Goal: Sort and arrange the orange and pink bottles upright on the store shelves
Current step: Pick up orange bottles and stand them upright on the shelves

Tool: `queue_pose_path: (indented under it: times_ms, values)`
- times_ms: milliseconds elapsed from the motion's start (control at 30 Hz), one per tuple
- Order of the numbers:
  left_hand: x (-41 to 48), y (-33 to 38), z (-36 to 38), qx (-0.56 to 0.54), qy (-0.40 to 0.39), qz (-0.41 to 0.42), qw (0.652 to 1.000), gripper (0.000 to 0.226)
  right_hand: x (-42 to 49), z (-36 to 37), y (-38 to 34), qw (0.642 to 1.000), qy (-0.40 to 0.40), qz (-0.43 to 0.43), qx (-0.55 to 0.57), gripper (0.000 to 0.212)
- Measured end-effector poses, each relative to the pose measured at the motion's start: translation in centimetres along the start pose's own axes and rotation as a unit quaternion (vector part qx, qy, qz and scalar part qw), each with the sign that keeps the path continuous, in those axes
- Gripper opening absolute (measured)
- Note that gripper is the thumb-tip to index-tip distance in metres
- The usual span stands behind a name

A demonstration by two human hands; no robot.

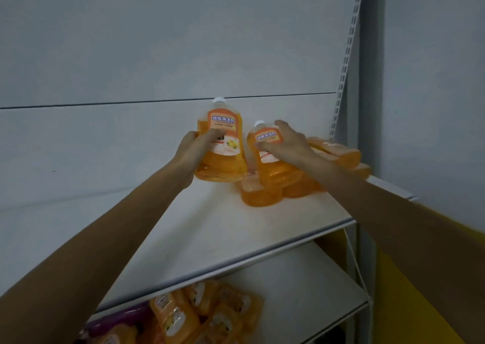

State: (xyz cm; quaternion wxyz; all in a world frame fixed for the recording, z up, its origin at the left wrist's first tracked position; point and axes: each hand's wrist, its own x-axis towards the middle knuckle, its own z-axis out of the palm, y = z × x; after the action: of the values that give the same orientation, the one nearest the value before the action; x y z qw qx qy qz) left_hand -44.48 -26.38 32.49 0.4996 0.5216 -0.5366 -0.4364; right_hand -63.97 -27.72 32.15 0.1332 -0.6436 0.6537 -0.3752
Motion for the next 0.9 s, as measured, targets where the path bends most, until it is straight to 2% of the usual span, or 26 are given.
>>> queue_pose_path:
  times_ms: [100,167,233,300,367,467,567,667,800,833,900]
  values:
    - [1.0,0.6,0.7,-0.005,0.035,0.007,0.999,0.053,2.8,0.8,0.2,0.997,-0.072,0.006,-0.039,0.079]
    - [1.6,1.1,1.6,-0.012,0.062,0.015,0.998,0.051,4.2,1.2,0.5,0.986,-0.109,-0.015,-0.128,0.075]
    - [1.9,1.4,2.6,-0.022,0.085,0.018,0.996,0.047,5.1,1.3,1.1,0.972,-0.118,-0.04,-0.199,0.065]
    - [2.1,1.4,3.7,-0.025,0.103,0.022,0.994,0.046,6.0,0.5,1.8,0.975,-0.115,-0.058,-0.18,0.056]
    - [2.3,1.5,4.8,-0.032,0.115,0.022,0.993,0.047,6.8,-1.0,2.6,0.988,-0.095,-0.065,-0.1,0.049]
    - [2.9,1.9,6.8,-0.057,0.122,0.008,0.991,0.054,7.8,-3.8,4.5,0.997,-0.008,-0.078,-0.011,0.044]
    - [3.5,2.2,9.5,-0.054,0.119,-0.004,0.991,0.058,8.2,-5.7,7.5,0.996,0.045,-0.067,-0.023,0.043]
    - [3.9,1.9,12.3,-0.046,0.116,-0.023,0.992,0.056,8.5,-6.5,10.1,0.997,0.049,-0.044,-0.038,0.042]
    - [4.3,2.3,15.0,0.014,0.085,-0.054,0.995,0.054,9.2,-6.7,11.9,0.998,-0.013,-0.017,-0.067,0.045]
    - [4.4,2.5,15.3,0.06,0.08,-0.051,0.994,0.047,9.2,-6.6,12.1,0.996,-0.041,-0.011,-0.077,0.045]
    - [4.5,2.7,16.0,0.17,0.127,-0.051,0.976,0.036,9.1,-6.4,12.3,0.992,-0.082,-0.008,-0.093,0.047]
